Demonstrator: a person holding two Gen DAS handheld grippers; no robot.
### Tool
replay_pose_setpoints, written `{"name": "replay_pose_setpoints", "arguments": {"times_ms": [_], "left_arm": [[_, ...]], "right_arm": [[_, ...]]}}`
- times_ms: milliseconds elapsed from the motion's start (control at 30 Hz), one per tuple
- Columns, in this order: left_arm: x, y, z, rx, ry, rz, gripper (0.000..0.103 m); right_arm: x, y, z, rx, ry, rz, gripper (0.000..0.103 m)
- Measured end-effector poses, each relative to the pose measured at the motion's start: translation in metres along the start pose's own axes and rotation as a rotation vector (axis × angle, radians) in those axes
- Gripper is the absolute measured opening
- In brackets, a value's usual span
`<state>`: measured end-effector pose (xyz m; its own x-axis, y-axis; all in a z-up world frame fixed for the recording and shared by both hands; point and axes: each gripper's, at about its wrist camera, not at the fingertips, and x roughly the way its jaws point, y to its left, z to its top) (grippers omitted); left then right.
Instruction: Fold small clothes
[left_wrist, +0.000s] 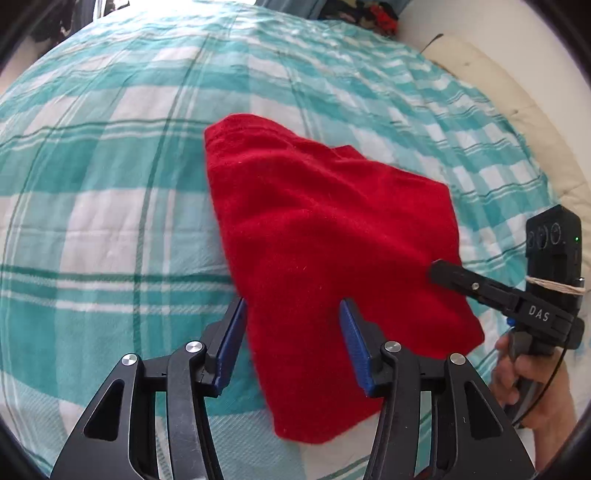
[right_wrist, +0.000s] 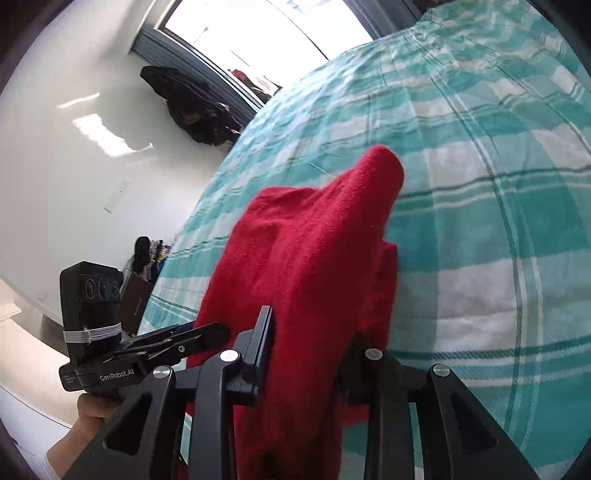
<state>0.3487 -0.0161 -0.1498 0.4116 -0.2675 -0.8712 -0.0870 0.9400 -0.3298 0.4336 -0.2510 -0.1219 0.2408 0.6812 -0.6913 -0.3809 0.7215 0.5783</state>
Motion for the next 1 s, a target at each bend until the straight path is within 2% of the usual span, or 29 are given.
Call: {"name": "replay_pose_setpoints", "arguments": {"times_ms": [33, 67, 100, 200, 333, 400, 433, 533, 633, 767, 867, 1000], "left_arm": [[0.000, 0.007, -0.017, 0.001, 0.008, 0.013, 0.054], [-0.008, 0.012, -0.033, 0.000, -0.014, 0.003, 0.060], [-0.020, 0.015, -0.046, 0.005, -0.047, 0.019, 0.070], [-0.059, 0.006, -0.078, 0.095, -0.152, 0.191, 0.095], [-0.098, -0.025, -0.104, 0.237, -0.266, 0.385, 0.098], [-0.114, -0.037, -0.118, 0.244, -0.305, 0.436, 0.099], [-0.120, -0.041, -0.123, 0.237, -0.304, 0.432, 0.099], [-0.133, -0.050, -0.140, 0.194, -0.295, 0.494, 0.099], [-0.139, -0.053, -0.151, 0.174, -0.235, 0.458, 0.099], [-0.144, -0.057, -0.162, 0.157, -0.169, 0.429, 0.099], [-0.151, -0.061, -0.168, 0.159, -0.186, 0.438, 0.099], [-0.157, -0.063, -0.172, 0.159, -0.189, 0.442, 0.099]], "right_arm": [[0.007, -0.017, -0.017, 0.030, 0.039, -0.072, 0.067], [0.006, -0.030, -0.033, 0.053, 0.053, -0.143, 0.078], [-0.002, -0.039, -0.049, 0.064, 0.039, -0.191, 0.086], [-0.039, -0.049, -0.087, 0.058, -0.038, -0.265, 0.092], [-0.084, -0.014, -0.120, -0.067, -0.133, -0.348, 0.103], [-0.099, 0.016, -0.136, -0.158, -0.159, -0.355, 0.103], [-0.104, 0.032, -0.145, -0.199, -0.162, -0.357, 0.103], [-0.110, 0.068, -0.167, -0.266, -0.122, -0.395, 0.103], [-0.112, 0.091, -0.187, -0.288, -0.080, -0.451, 0.103], [-0.124, 0.115, -0.205, -0.295, -0.079, -0.481, 0.103], [-0.136, 0.129, -0.212, -0.283, -0.090, -0.471, 0.103], [-0.139, 0.143, -0.217, -0.310, -0.089, -0.518, 0.103]]}}
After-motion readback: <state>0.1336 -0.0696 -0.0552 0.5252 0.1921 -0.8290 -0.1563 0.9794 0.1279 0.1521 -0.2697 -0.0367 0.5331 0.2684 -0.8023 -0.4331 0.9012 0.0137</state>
